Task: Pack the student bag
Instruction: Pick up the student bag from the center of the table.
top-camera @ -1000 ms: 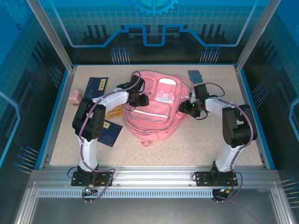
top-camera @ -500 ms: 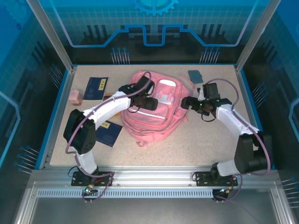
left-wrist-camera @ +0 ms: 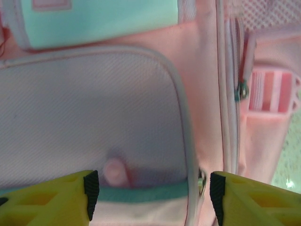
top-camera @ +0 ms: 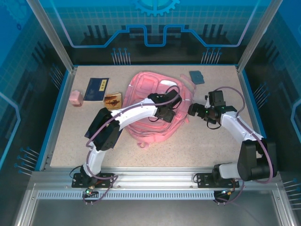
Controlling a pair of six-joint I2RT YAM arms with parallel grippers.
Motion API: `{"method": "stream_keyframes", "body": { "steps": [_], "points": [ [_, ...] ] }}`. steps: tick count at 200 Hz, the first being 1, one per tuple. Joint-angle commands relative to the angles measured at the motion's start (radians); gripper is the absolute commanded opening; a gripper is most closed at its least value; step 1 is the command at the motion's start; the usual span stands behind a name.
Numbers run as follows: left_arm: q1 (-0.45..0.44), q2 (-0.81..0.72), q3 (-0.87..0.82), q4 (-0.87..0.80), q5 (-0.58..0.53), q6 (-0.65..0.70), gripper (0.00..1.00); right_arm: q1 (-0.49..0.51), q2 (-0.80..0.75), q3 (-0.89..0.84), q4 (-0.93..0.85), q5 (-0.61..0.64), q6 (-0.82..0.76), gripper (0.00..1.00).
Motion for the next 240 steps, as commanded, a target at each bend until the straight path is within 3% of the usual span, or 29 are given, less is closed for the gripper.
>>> {"method": "stream_keyframes", "body": {
  "steps": [1, 69, 108, 145, 183, 209, 240],
  "points": [
    [-0.002, 0.074, 0.096, -0.060, -0.073, -0.042, 0.64, -0.021, -0.021, -0.019, 0.009, -0.013, 0.018, 0.99],
    [-0.002, 0.219, 0.212, -0.163, -0.150, -0.072, 0.54, -0.036, -0.019, -0.050, 0.017, -0.028, 0.009, 0.98],
    [-0.001, 0.182, 0.211, -0.143, -0.141, -0.053, 0.24, -0.035, -0.008, -0.048, 0.022, -0.053, -0.005, 0.96],
    [0.010, 0.055, 0.209, -0.079, -0.146, 0.039, 0.00, 0.000, -0.007, -0.027, 0.020, -0.096, -0.090, 0.86],
    [0.055, -0.075, 0.163, -0.016, -0.105, 0.117, 0.00, 0.025, -0.013, 0.004, 0.010, -0.142, -0.172, 0.74],
    [0.085, -0.140, 0.135, 0.009, -0.047, 0.148, 0.00, 0.033, -0.003, 0.029, 0.009, -0.251, -0.220, 0.68],
    [0.116, -0.195, 0.089, 0.052, 0.016, 0.155, 0.00, 0.048, 0.025, 0.067, 0.035, -0.314, -0.225, 0.52]
  ]
}}
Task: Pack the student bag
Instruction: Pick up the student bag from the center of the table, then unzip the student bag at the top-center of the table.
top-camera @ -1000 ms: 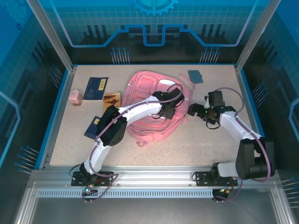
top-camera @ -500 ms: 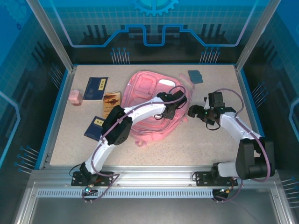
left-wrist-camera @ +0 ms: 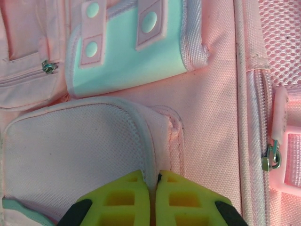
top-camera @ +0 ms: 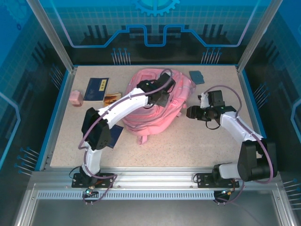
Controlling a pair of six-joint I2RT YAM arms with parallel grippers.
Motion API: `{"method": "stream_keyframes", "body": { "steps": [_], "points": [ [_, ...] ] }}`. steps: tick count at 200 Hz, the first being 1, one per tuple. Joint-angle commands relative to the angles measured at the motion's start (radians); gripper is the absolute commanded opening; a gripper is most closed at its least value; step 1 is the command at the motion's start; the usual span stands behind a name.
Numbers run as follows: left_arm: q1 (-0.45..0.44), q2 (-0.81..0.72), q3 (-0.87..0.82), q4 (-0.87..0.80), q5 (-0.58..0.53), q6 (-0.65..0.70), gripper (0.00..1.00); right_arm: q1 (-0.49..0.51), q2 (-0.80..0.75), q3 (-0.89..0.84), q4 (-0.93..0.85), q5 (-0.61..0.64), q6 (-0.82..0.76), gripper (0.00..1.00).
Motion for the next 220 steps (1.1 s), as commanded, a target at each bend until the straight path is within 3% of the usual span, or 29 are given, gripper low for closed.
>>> {"method": "stream_keyframes", "body": {
  "steps": [1, 20, 65, 134, 178, 220],
  "points": [
    [0.017, -0.083, -0.027, 0.102, 0.044, 0.052, 0.00, 0.023, 0.024, 0.056, 0.015, -0.098, -0.036, 0.52],
    [0.022, -0.096, -0.045, 0.108, 0.044, 0.062, 0.00, 0.027, 0.032, 0.057, 0.074, -0.188, -0.044, 0.45],
    [0.023, -0.110, -0.068, 0.114, 0.052, 0.059, 0.00, 0.029, 0.074, 0.066, 0.179, -0.312, -0.045, 0.45],
    [0.025, -0.132, -0.080, 0.128, 0.055, 0.051, 0.00, 0.026, 0.118, 0.035, 0.258, -0.315, -0.044, 0.41],
    [0.034, -0.168, -0.101, 0.143, 0.056, 0.061, 0.00, 0.026, 0.121, 0.030, 0.270, -0.293, -0.056, 0.60],
    [0.042, -0.186, -0.114, 0.149, 0.059, 0.055, 0.00, 0.029, 0.127, -0.006, 0.311, -0.351, -0.053, 0.60]
  ]
}}
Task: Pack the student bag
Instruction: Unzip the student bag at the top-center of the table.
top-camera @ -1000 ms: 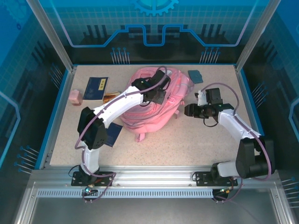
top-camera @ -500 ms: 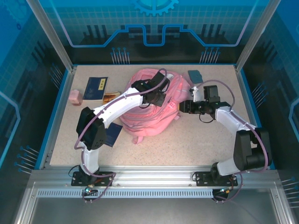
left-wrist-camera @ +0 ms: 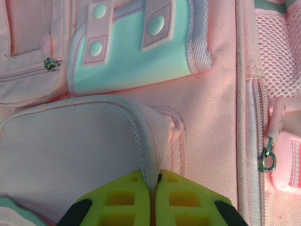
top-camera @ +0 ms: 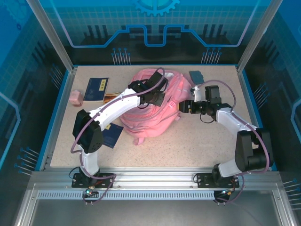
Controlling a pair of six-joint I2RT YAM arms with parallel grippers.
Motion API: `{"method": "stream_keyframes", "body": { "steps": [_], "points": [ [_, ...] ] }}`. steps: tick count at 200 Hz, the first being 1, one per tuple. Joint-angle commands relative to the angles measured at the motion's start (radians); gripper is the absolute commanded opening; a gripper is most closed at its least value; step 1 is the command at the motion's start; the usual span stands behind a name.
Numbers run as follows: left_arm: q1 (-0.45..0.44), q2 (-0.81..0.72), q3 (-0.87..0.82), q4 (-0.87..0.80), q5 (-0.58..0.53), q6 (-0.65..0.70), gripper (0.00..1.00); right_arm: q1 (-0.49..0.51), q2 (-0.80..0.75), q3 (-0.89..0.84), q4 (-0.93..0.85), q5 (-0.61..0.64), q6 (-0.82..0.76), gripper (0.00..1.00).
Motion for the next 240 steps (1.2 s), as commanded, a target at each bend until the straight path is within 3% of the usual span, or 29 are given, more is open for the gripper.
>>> {"method": "stream_keyframes", "body": {
  "steps": [1, 77, 120, 152, 240],
  "points": [
    [0.007, -0.087, 0.006, 0.071, -0.008, 0.026, 0.00, 0.012, 0.016, -0.024, 0.042, -0.056, -0.011, 0.60],
    [0.010, -0.088, 0.009, 0.080, -0.010, 0.012, 0.00, 0.023, -0.001, -0.073, 0.074, -0.059, 0.000, 0.39],
    [0.017, -0.081, 0.010, 0.081, -0.010, 0.007, 0.00, 0.025, -0.028, -0.107, 0.061, -0.014, 0.007, 0.36],
    [0.019, -0.082, 0.009, 0.080, -0.008, 0.007, 0.00, 0.027, -0.040, -0.115, 0.040, 0.029, 0.009, 0.29],
    [0.020, -0.084, 0.009, 0.081, 0.001, 0.002, 0.00, 0.044, -0.027, -0.116, 0.028, 0.047, -0.006, 0.31]
  ]
}}
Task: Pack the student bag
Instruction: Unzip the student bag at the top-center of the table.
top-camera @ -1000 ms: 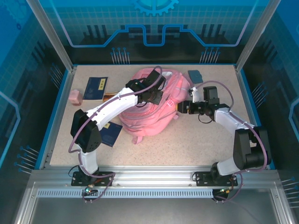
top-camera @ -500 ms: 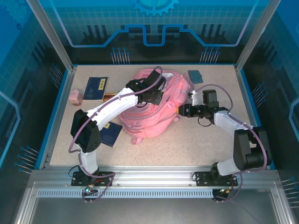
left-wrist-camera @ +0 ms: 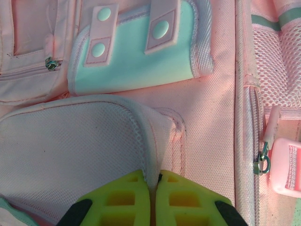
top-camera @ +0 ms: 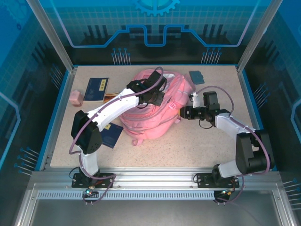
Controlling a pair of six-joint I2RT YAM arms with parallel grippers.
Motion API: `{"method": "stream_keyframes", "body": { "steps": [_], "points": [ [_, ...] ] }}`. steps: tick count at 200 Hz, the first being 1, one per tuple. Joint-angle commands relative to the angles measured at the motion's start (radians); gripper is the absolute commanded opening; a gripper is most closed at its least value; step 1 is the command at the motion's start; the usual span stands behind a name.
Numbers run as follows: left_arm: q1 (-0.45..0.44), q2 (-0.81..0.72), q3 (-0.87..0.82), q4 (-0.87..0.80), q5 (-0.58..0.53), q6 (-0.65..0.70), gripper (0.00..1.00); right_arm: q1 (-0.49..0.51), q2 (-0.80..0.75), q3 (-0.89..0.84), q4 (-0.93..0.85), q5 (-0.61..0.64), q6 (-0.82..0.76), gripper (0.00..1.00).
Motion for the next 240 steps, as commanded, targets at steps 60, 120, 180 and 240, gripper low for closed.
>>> {"method": "stream_keyframes", "body": {
  "steps": [60, 120, 180, 240],
  "points": [
    [0.017, -0.077, 0.012, 0.082, -0.003, 0.010, 0.00, 0.038, 0.046, 0.020, -0.041, 0.064, -0.084, 0.37],
    [0.025, -0.089, -0.003, 0.088, 0.005, 0.008, 0.00, 0.039, 0.027, 0.017, -0.020, 0.012, -0.120, 0.22],
    [0.033, -0.050, 0.020, 0.125, 0.001, -0.044, 0.00, 0.095, -0.019, 0.006, -0.116, 0.067, -0.087, 0.09],
    [0.037, 0.067, 0.082, 0.205, -0.021, -0.177, 0.00, 0.213, -0.115, -0.114, -0.061, 0.022, 0.073, 0.11]
  ]
}}
